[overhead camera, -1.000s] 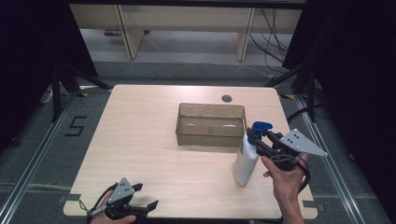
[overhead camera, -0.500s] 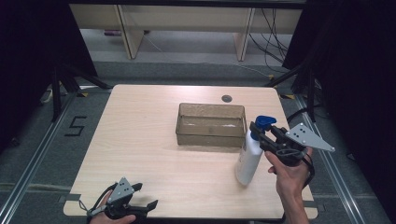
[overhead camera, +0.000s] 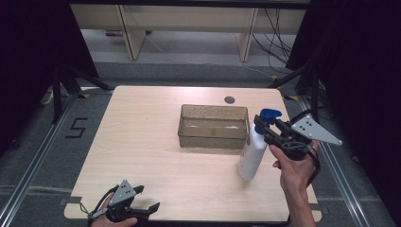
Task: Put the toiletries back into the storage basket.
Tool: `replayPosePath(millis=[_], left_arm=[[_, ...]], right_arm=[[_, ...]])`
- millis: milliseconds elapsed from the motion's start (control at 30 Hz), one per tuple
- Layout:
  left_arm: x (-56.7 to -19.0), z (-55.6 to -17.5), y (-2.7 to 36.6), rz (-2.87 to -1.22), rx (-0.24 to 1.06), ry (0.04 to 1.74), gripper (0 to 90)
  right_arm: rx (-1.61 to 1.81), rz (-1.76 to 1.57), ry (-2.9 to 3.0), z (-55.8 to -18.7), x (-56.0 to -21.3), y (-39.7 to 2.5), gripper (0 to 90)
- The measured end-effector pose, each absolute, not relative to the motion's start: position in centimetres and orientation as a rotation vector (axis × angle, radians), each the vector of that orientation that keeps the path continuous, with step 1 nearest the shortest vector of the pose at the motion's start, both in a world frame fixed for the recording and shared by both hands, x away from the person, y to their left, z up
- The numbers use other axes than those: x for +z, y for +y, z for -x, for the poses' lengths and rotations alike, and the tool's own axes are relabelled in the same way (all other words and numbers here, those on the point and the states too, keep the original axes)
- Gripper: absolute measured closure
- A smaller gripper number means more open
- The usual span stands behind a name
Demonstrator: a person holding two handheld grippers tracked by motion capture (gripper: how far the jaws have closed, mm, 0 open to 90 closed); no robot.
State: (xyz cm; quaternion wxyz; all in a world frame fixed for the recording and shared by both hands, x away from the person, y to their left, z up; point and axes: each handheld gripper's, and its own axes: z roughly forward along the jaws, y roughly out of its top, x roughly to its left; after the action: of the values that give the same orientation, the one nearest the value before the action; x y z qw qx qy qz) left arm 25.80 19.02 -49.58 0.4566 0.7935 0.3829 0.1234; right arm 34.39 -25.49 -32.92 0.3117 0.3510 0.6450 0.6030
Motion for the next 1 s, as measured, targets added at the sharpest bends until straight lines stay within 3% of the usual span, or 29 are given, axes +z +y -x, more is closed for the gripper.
replayPosePath(millis=[1000], left_arm=[[-49.5,-25.8,19.1,-1.956,0.306,0.944,16.0]], right_arm=[[1.606,-0.891,1.694,-37.1,-28.9,-25.6,66.4]])
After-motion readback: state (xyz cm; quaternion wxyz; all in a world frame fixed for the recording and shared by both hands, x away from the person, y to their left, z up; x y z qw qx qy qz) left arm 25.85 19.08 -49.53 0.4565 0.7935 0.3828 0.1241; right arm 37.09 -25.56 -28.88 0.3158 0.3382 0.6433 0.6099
